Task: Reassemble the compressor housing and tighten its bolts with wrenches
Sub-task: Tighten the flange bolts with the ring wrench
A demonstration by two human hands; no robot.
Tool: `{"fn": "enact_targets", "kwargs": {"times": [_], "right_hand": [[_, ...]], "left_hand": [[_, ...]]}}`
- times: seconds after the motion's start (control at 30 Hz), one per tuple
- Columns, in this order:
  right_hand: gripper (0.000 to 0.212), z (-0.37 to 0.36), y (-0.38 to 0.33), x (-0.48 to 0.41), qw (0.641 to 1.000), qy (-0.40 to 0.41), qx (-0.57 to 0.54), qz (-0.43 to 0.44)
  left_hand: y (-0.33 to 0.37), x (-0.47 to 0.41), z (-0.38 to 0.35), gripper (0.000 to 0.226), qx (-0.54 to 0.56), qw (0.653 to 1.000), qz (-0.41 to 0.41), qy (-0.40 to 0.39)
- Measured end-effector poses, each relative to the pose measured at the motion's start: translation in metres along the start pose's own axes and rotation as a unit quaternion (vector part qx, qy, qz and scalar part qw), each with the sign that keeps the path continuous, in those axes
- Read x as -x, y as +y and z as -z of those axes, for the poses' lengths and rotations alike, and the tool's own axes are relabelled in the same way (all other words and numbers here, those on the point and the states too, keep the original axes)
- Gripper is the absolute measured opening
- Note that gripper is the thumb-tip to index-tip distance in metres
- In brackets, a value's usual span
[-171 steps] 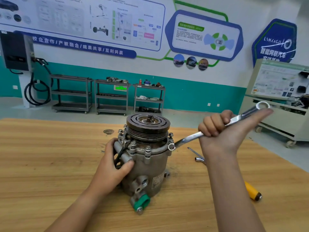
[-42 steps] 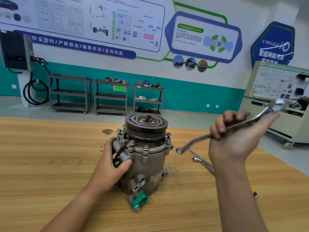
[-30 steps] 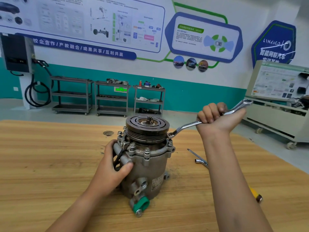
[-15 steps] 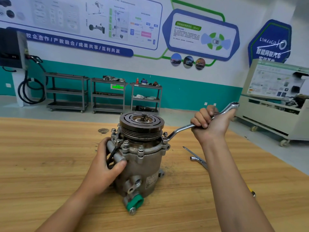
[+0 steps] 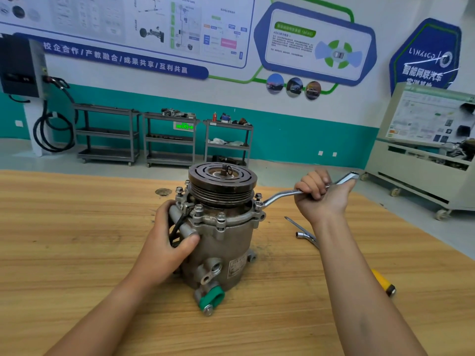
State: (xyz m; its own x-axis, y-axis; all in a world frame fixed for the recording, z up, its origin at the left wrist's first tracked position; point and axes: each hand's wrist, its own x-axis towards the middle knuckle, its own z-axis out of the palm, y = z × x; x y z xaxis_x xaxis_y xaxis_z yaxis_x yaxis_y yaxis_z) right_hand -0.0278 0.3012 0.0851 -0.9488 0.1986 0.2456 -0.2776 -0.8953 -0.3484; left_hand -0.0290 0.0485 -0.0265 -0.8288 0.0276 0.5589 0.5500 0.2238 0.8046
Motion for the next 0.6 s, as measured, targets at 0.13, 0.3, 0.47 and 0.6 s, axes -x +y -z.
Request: {"fn": "enact_targets", "kwargs": {"times": [0.13,0.3,0.47,0.6], "right_hand": [[0.082,-0.008,-0.003,0.02,0.996,-0.01,0.05,0.072],[0.088,-0.003,0.01,0.066,0.967,-0.111,0.124,0.19],[0.082,0.0,0.039,0.102,0.905,-0.185,0.237,0.302],[0.092,-0.012,0.061,0.101,0.728,-0.276,0.592,0.209]], "left_hand": [[0.005,0.0,0.0,0.064,0.007,1.0,0.003,-0.001],[0.006,0.002,0.001,0.064,0.005,1.0,0.007,-0.004],[0.004,0.001,0.0,0.065,0.009,1.0,0.003,-0.008],[0.003,0.001,0.002,0.073,0.007,1.0,0.015,-0.008]]}}
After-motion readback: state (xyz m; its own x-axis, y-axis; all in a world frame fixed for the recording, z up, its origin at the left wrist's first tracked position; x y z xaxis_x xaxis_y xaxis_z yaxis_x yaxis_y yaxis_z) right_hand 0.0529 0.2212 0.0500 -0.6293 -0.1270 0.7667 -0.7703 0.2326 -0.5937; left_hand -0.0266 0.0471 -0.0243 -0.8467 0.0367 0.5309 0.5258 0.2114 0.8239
